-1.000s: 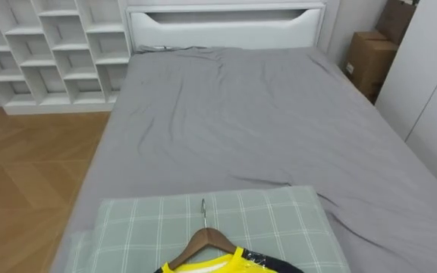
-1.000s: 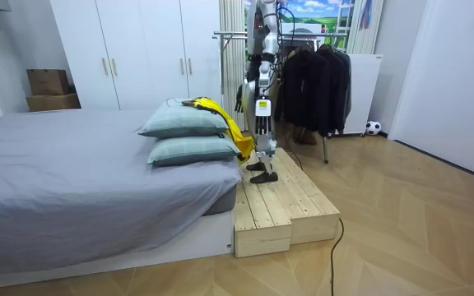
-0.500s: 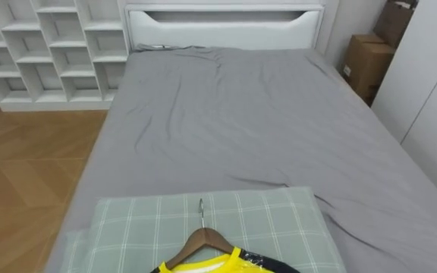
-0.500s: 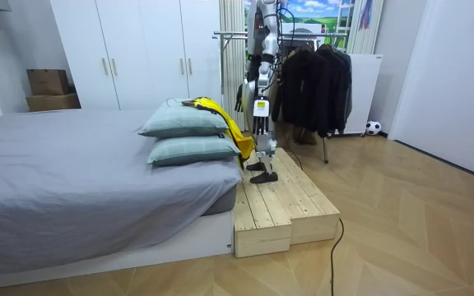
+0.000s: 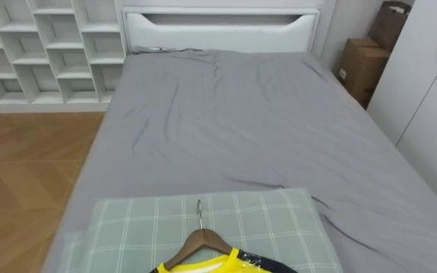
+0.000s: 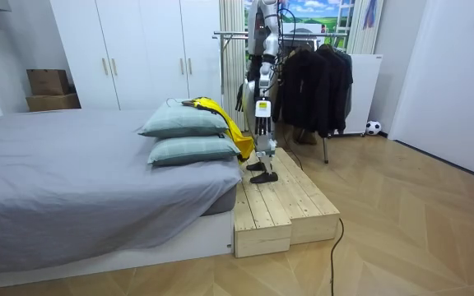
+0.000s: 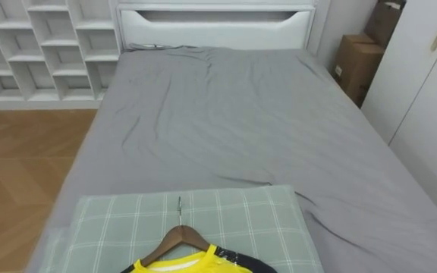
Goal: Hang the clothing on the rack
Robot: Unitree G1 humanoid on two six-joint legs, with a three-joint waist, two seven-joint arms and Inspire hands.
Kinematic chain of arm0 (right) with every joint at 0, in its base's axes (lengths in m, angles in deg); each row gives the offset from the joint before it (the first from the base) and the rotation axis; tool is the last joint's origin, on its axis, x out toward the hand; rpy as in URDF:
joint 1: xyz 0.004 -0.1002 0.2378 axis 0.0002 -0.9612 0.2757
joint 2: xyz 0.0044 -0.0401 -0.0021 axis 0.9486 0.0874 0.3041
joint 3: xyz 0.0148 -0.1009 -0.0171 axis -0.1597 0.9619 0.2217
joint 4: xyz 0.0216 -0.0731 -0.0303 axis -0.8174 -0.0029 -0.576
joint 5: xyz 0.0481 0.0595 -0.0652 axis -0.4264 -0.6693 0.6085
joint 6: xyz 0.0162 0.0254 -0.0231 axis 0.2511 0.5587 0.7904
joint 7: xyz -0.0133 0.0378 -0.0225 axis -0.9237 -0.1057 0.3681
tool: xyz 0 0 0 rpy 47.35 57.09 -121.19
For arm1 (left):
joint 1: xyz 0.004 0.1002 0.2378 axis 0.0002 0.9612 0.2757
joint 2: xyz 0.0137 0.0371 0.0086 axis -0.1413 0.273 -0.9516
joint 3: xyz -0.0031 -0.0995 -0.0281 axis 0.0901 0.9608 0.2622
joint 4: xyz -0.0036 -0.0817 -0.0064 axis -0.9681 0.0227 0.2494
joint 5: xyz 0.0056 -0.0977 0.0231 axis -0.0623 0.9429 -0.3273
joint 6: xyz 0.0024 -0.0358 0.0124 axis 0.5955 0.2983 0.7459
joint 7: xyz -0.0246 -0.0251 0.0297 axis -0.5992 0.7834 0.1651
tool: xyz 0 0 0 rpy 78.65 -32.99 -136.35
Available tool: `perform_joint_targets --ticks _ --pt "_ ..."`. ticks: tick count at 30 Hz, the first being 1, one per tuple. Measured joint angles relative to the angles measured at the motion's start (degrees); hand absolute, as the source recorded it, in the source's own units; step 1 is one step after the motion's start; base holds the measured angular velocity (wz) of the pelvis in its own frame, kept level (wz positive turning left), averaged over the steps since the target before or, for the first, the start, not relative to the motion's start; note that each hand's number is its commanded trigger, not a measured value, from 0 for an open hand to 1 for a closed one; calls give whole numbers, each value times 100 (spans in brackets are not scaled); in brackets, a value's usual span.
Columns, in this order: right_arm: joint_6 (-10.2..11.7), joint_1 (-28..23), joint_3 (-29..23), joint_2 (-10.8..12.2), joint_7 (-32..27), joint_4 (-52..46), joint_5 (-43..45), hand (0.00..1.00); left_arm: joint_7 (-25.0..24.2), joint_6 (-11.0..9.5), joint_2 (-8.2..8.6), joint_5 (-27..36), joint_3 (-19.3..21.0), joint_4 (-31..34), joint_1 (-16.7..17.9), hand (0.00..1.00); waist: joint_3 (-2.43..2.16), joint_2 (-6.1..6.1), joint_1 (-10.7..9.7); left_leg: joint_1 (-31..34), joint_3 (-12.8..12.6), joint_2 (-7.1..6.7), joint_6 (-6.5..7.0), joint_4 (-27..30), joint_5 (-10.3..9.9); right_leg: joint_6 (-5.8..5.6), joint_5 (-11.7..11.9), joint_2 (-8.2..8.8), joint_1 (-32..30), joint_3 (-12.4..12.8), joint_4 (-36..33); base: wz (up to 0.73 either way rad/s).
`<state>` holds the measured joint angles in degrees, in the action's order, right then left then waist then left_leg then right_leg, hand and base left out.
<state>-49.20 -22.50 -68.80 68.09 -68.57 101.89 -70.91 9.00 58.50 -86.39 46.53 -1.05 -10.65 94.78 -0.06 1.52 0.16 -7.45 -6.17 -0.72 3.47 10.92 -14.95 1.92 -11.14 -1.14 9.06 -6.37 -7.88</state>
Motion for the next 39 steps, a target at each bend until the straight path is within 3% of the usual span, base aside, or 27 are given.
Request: perform_joint_targets --ticks 8,20,27,31,39 --pt "-2 3 -5 -20 -5 -15 -2 0 190 14 -10 6 346 101 -36 0 3 -35 4 0 23 1 -1 -3 1 0 0 2 8 -27 -3 0" --pt "-54 -7 9 -98 -8 9 -37 0 1336 -142 -72 254 953 440 14 0 27 -140 33 -103 19 -2 2 -53 0 0 0 2 92 -91 5 0" --pt "-1 -49 3 -121 -14 -194 14 0 2022 -200 -78 -392 1105 900 42 0 20 -134 26 -93 57 -5 -1 -47 1 -1 -2 6 76 -159 37 3" --pt "16 -49 3 -145 -22 -202 13 0 2472 -412 -110 -835 1100 1398 29 0 14 -131 8 -77 82 -12 1 -20 2 -1 -1 7 88 -176 28 1" --pt "162 -73 3 -187 70 -226 150 0 3051 -578 -119 -1386 991 1908 39 0 -20 -142 -3 10 96 -13 1 0 6 -2 0 1 3 -225 8 1"
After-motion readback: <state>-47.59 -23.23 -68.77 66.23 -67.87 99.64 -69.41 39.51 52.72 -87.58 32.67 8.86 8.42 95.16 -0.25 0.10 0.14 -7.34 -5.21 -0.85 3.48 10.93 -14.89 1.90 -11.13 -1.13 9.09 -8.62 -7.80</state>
